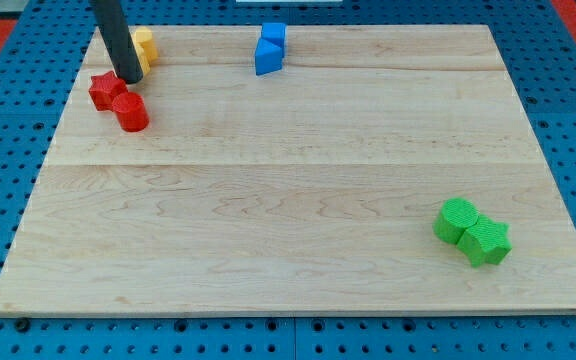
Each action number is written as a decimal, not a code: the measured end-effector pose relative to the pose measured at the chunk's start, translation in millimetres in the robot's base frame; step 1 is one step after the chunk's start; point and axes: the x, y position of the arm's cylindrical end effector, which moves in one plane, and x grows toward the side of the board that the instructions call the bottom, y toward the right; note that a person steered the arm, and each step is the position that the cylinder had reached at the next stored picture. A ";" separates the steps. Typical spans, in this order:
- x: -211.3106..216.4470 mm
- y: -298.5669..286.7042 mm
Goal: Separate the vertical line of red and yellow blocks
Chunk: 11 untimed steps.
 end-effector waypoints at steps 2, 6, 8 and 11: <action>-16.3 -13.5; -30.4 -88.1; -57.7 -62.6; -98.7 -15.5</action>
